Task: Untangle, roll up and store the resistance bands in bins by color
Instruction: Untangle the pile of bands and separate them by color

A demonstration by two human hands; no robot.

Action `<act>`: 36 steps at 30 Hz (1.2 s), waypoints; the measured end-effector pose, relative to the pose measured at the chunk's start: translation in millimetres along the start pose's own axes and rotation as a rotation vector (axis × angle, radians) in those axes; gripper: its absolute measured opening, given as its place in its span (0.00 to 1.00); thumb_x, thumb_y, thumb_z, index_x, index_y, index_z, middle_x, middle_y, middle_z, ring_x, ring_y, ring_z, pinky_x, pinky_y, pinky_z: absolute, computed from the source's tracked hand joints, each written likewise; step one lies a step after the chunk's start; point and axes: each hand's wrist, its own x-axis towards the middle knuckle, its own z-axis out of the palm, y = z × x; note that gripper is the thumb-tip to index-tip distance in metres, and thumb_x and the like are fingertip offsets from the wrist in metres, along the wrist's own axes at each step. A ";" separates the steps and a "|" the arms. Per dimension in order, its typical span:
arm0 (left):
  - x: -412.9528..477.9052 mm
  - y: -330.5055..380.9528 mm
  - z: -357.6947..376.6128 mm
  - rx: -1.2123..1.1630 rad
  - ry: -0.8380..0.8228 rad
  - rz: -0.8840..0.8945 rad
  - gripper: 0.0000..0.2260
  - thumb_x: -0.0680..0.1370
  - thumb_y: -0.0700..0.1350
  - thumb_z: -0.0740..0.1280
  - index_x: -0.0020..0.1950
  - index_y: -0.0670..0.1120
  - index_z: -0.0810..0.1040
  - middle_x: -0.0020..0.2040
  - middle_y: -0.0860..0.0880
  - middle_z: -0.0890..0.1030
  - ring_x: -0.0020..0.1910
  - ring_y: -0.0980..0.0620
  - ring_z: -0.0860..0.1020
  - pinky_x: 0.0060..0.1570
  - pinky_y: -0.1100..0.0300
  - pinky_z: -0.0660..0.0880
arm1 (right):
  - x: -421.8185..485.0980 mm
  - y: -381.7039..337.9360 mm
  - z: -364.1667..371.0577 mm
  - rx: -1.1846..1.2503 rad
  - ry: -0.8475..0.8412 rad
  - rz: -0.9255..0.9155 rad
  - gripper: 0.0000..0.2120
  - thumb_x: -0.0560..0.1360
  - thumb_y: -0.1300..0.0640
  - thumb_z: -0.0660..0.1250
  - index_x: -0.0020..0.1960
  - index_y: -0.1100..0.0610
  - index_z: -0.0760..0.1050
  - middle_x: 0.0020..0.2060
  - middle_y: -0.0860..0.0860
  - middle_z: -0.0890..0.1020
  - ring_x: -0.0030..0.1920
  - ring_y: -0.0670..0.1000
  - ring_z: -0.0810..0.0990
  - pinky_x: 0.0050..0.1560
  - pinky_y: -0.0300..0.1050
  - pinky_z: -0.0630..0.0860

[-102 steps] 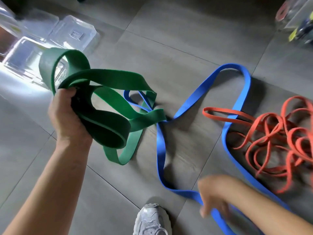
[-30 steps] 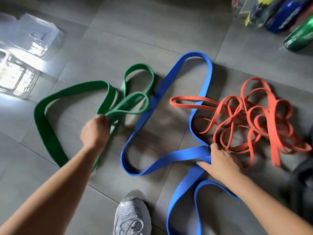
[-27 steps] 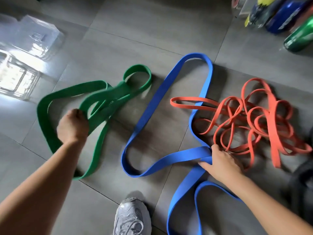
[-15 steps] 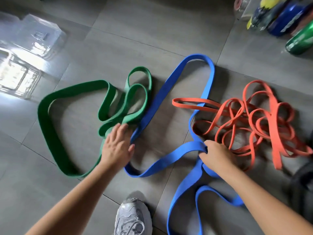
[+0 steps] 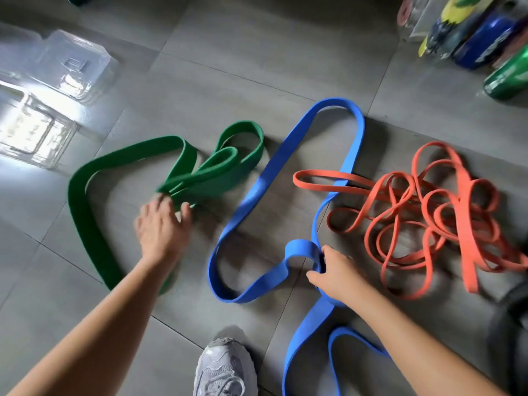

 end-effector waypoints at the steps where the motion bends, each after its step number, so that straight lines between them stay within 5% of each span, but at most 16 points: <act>1: 11.1 -7.0 -9.1 -0.018 0.065 -0.094 0.23 0.78 0.55 0.57 0.60 0.37 0.72 0.66 0.37 0.70 0.62 0.37 0.68 0.59 0.45 0.64 | -1.0 2.9 -0.7 -0.029 0.005 0.008 0.09 0.71 0.52 0.66 0.41 0.51 0.65 0.40 0.47 0.76 0.45 0.53 0.75 0.43 0.44 0.69; 4: 43.8 -35.2 -47.3 -0.187 0.256 -0.312 0.27 0.78 0.53 0.57 0.71 0.38 0.62 0.75 0.42 0.59 0.71 0.39 0.59 0.69 0.45 0.55 | -2.4 6.3 -1.7 -0.066 0.024 0.014 0.08 0.72 0.51 0.65 0.43 0.52 0.66 0.40 0.48 0.76 0.45 0.53 0.76 0.40 0.43 0.68; 7: 51.8 -59.0 -66.2 -0.096 0.292 -0.172 0.25 0.76 0.52 0.58 0.69 0.39 0.64 0.74 0.43 0.59 0.70 0.41 0.60 0.68 0.45 0.55 | -1.0 1.5 1.6 -0.039 0.032 0.017 0.08 0.72 0.51 0.65 0.43 0.53 0.68 0.41 0.48 0.76 0.46 0.54 0.76 0.42 0.44 0.68; 10: 31.3 -74.7 -43.1 0.270 -0.126 -0.029 0.23 0.76 0.53 0.63 0.68 0.44 0.69 0.74 0.43 0.60 0.71 0.37 0.57 0.69 0.40 0.54 | 0.4 -4.8 9.6 -0.025 0.031 0.004 0.09 0.71 0.49 0.66 0.43 0.51 0.67 0.44 0.49 0.78 0.49 0.54 0.77 0.46 0.45 0.72; 13: 3.6 -59.9 -15.3 0.273 -0.398 -0.194 0.29 0.76 0.60 0.60 0.75 0.51 0.60 0.78 0.46 0.46 0.75 0.35 0.42 0.72 0.39 0.40 | 2.2 -5.1 13.6 -0.003 0.065 0.019 0.11 0.71 0.47 0.67 0.42 0.51 0.68 0.43 0.49 0.79 0.48 0.54 0.78 0.48 0.46 0.73; 16: -23.7 -19.2 -1.5 0.122 -0.246 0.188 0.30 0.76 0.59 0.59 0.73 0.44 0.63 0.75 0.41 0.58 0.73 0.37 0.57 0.70 0.43 0.55 | 4.4 -0.2 10.5 0.014 0.157 0.054 0.09 0.70 0.49 0.68 0.42 0.53 0.71 0.41 0.50 0.80 0.47 0.55 0.78 0.46 0.46 0.74; 18: -44.7 9.8 6.3 0.016 -0.246 0.428 0.32 0.74 0.62 0.58 0.71 0.42 0.67 0.67 0.41 0.71 0.63 0.38 0.72 0.58 0.48 0.71 | 6.9 0.7 9.7 0.042 0.154 0.064 0.07 0.70 0.52 0.68 0.40 0.53 0.72 0.39 0.51 0.80 0.45 0.56 0.79 0.44 0.45 0.73; 21: -71.7 31.6 21.4 0.062 -0.639 0.131 0.29 0.74 0.60 0.65 0.66 0.42 0.63 0.60 0.43 0.73 0.55 0.39 0.77 0.46 0.51 0.73 | 11.0 -7.2 8.0 0.112 0.110 0.023 0.09 0.71 0.55 0.68 0.35 0.52 0.69 0.34 0.49 0.78 0.39 0.56 0.78 0.37 0.44 0.72; 24: -75.6 30.4 25.8 -0.066 -0.791 -0.168 0.08 0.73 0.41 0.63 0.48 0.41 0.67 0.46 0.40 0.81 0.42 0.40 0.81 0.37 0.53 0.76 | 10.0 -24.8 3.7 0.350 0.073 -0.015 0.08 0.72 0.57 0.69 0.36 0.53 0.71 0.32 0.49 0.77 0.30 0.52 0.77 0.27 0.41 0.74; 26: -60.0 34.6 17.6 -0.347 -0.737 -0.262 0.04 0.71 0.34 0.60 0.43 0.41 0.70 0.35 0.44 0.81 0.31 0.46 0.81 0.27 0.57 0.77 | 7.5 -43.1 -1.2 0.520 0.026 -0.065 0.07 0.72 0.61 0.69 0.38 0.53 0.74 0.31 0.49 0.77 0.29 0.49 0.77 0.27 0.44 0.76; 29: -17.2 50.5 -22.3 -0.807 -0.346 -0.254 0.09 0.75 0.33 0.60 0.46 0.47 0.70 0.36 0.46 0.76 0.24 0.56 0.75 0.23 0.61 0.73 | 10.2 -85.4 -25.7 0.668 0.146 -0.202 0.08 0.72 0.62 0.70 0.37 0.53 0.74 0.31 0.48 0.77 0.34 0.49 0.76 0.40 0.52 0.77; 32: 17.5 63.9 -74.0 -1.042 -0.046 -0.081 0.12 0.77 0.37 0.61 0.50 0.55 0.72 0.39 0.49 0.75 0.31 0.54 0.74 0.30 0.59 0.73 | 7.7 -130.7 -76.1 1.080 0.288 -0.298 0.07 0.71 0.60 0.71 0.38 0.54 0.73 0.33 0.49 0.78 0.36 0.49 0.78 0.37 0.49 0.78; 34: 24.7 72.9 -96.9 -1.063 0.025 0.011 0.12 0.75 0.44 0.63 0.51 0.63 0.73 0.41 0.53 0.75 0.33 0.55 0.74 0.33 0.60 0.73 | 7.9 -145.7 -108.6 1.342 0.293 -0.330 0.07 0.75 0.61 0.68 0.41 0.54 0.72 0.35 0.51 0.79 0.33 0.46 0.80 0.34 0.43 0.79; 36: 20.4 83.4 -102.3 -1.024 0.040 0.080 0.13 0.73 0.48 0.64 0.50 0.67 0.74 0.45 0.51 0.75 0.39 0.52 0.76 0.39 0.56 0.73 | 17.1 -144.8 -119.8 1.359 0.336 -0.342 0.05 0.74 0.58 0.68 0.44 0.54 0.72 0.38 0.52 0.81 0.38 0.50 0.83 0.43 0.48 0.81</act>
